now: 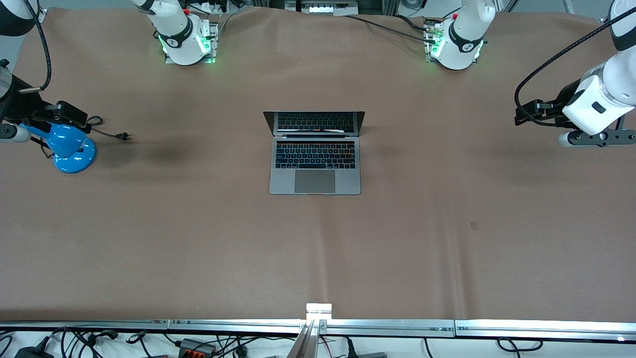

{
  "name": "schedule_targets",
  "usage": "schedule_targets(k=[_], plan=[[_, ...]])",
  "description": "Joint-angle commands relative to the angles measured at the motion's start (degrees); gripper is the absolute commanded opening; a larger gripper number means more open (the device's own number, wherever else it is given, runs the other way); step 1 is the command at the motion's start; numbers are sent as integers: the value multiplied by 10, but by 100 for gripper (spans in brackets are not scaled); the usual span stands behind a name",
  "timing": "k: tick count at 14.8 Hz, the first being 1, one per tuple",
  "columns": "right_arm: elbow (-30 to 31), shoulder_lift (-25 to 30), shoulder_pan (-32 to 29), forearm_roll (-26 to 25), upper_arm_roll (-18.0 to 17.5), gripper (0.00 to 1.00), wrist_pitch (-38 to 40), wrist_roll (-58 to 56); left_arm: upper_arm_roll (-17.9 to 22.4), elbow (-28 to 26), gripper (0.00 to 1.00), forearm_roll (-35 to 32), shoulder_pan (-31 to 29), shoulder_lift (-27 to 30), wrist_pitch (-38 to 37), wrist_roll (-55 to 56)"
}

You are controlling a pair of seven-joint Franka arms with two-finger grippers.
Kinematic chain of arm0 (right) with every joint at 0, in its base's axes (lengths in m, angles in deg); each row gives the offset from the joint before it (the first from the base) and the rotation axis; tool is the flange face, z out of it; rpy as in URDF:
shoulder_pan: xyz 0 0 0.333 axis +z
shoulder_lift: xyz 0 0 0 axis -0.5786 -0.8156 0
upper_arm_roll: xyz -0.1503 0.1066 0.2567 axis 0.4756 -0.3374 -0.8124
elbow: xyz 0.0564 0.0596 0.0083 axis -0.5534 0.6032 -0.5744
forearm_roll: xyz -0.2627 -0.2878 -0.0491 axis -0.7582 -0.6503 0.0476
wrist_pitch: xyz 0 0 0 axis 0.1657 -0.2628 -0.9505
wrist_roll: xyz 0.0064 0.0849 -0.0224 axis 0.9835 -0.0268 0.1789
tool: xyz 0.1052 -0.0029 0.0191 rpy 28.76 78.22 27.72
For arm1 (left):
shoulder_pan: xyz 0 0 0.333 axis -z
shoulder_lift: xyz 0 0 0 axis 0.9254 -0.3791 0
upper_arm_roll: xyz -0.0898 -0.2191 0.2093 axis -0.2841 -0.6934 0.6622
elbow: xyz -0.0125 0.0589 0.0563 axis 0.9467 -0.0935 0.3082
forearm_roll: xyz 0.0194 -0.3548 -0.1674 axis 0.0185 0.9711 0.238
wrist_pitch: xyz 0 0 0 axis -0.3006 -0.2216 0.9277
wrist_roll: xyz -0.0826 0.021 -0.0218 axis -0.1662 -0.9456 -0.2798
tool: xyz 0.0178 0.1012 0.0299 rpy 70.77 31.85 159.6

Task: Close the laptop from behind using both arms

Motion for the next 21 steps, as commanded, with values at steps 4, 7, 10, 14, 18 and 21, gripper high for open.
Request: schedule_targets(k=[4, 7, 10, 14, 18, 21], plan=[[15, 18, -6, -9, -8, 100, 4, -6, -5, -7, 59, -8, -8, 4, -9, -1], [14, 17, -6, -9, -8, 46, 5, -7, -4, -5, 1, -8, -9, -3, -18, -11], [11, 15, -2, -9, -8, 0, 28, -8, -2, -5, 0, -7, -8, -7, -29, -23], [9, 10, 11, -9, -8, 0, 51, -1, -7, -1, 0, 8, -6, -10, -32, -26], [14, 0, 19, -2, -9, 0, 56, -11, -46, -6, 0, 85, 34, -38, -40, -43], [24, -16, 27, 51, -9, 0, 94, -13, -99, -20, 0, 166, 49, -81, -4, 11]])
